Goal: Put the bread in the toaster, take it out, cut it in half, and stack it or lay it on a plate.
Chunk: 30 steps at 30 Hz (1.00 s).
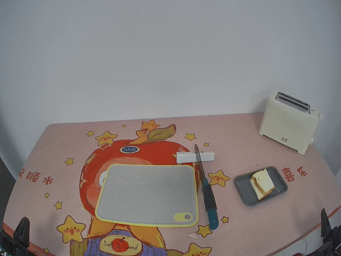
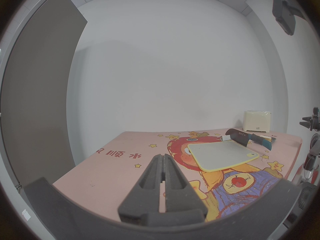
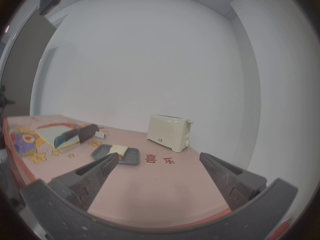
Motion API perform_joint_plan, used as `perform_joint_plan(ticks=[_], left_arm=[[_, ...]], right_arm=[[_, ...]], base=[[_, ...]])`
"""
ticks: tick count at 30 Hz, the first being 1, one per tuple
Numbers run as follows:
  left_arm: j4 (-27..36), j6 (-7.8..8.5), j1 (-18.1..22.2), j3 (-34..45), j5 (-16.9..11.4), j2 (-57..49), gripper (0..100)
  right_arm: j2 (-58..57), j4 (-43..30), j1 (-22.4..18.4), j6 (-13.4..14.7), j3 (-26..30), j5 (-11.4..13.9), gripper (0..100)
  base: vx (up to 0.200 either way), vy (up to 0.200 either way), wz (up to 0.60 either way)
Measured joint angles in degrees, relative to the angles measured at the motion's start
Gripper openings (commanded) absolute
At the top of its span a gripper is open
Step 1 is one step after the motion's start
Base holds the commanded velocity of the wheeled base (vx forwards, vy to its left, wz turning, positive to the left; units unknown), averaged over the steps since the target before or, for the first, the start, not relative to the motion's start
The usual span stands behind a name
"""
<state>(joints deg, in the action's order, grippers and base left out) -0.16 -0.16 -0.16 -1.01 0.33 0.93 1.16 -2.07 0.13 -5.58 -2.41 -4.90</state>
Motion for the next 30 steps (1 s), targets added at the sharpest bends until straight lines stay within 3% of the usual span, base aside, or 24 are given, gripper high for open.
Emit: perform_joint_plan(ticks=[4, 6, 9, 13, 16, 20, 30], left_arm=[[0.0, 0.00, 0.0, 0.0, 0.0, 0.0, 0], [0.0, 0.02, 0.0, 0.0, 0.0, 0.0, 0], [0.0, 0.00, 0.0, 0.0, 0.0, 0.0, 0], [0.0, 0.00, 0.0, 0.0, 0.0, 0.0, 0], [0.0, 0.00, 0.0, 0.0, 0.0, 0.0, 0], [0.0, 0.00, 0.0, 0.0, 0.0, 0.0, 0], [0.0, 0.00, 0.0, 0.0, 0.0, 0.0, 0]], right_arm=[[-0.2, 0.1, 0.0, 8.6, 0.2, -1.0, 100], [-0.2, 0.1, 0.0, 9.9, 0.3, -0.4, 100], [-0.2, 0.4, -0.1, 8.9, 0.7, 2.7, 100], [-0.2, 0.7, -0.1, 3.5, 1.2, 6.6, 100], [-0.2, 1.0, -0.1, 3.8, 1.4, 6.2, 100], [-0.2, 1.9, -0.2, 6.8, 1.4, 2.5, 100], [-0.2, 2.0, -0.1, 7.0, 1.4, 2.6, 100]], base=[[0.000, 0.000, 0.00], [0.000, 0.000, 0.00], [0.000, 0.000, 0.00], [0.000, 0.000, 0.00], [0.000, 0.000, 0.00], [0.000, 0.000, 0.00], [0.000, 0.000, 0.00]])
